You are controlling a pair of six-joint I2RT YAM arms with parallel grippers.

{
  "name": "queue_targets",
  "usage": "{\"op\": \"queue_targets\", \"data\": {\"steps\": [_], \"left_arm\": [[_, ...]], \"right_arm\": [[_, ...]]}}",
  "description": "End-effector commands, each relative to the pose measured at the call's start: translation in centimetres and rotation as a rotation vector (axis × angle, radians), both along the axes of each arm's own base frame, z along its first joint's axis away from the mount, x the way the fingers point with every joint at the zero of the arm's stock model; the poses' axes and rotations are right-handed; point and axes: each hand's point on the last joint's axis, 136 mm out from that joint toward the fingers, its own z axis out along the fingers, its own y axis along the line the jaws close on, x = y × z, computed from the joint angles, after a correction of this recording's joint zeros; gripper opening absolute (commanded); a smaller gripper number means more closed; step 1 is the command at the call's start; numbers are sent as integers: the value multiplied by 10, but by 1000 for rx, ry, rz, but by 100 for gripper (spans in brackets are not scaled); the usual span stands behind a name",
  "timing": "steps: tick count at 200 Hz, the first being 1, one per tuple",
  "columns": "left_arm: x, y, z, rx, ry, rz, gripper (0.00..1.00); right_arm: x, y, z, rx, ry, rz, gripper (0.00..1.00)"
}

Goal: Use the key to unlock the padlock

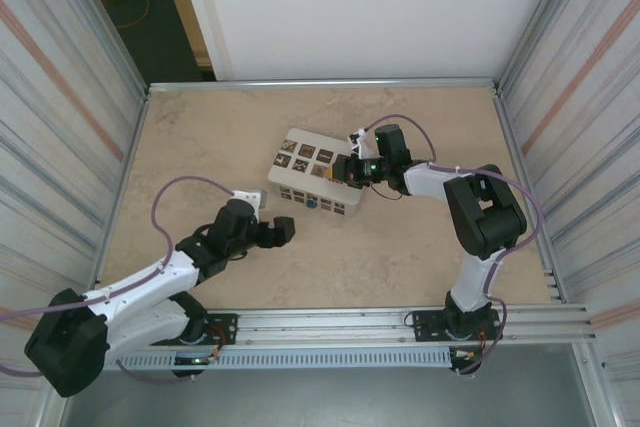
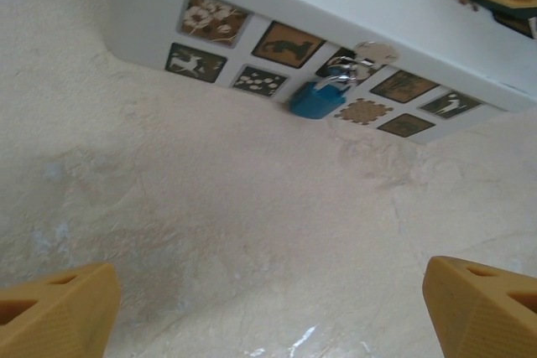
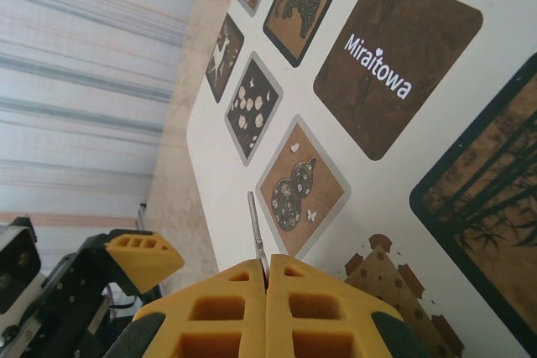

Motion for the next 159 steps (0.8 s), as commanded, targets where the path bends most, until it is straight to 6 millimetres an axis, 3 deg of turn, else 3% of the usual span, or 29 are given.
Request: {"op": "queue_targets", "data": {"steps": [1,37,83,123,159], "left_arm": [[1,2,-5,9,11,-4,91],[6,-3,-7,47,15,-40,87],[17,-24,-12,25,28,-89,80],[36,-45,-18,9,22,-119,71],[55,-59,-21,-12,-3,-119,70]], "right_arm": [[-20,-6,-50,-102,170,-26,0],[-19,-8,-49,-112,167,-33,0],[-20,-6,-49,-129,161,-33,0],[-21,-5,-48,-140,154,-27,0],[-21,-5,-47,-147,147,-26,0]]}}
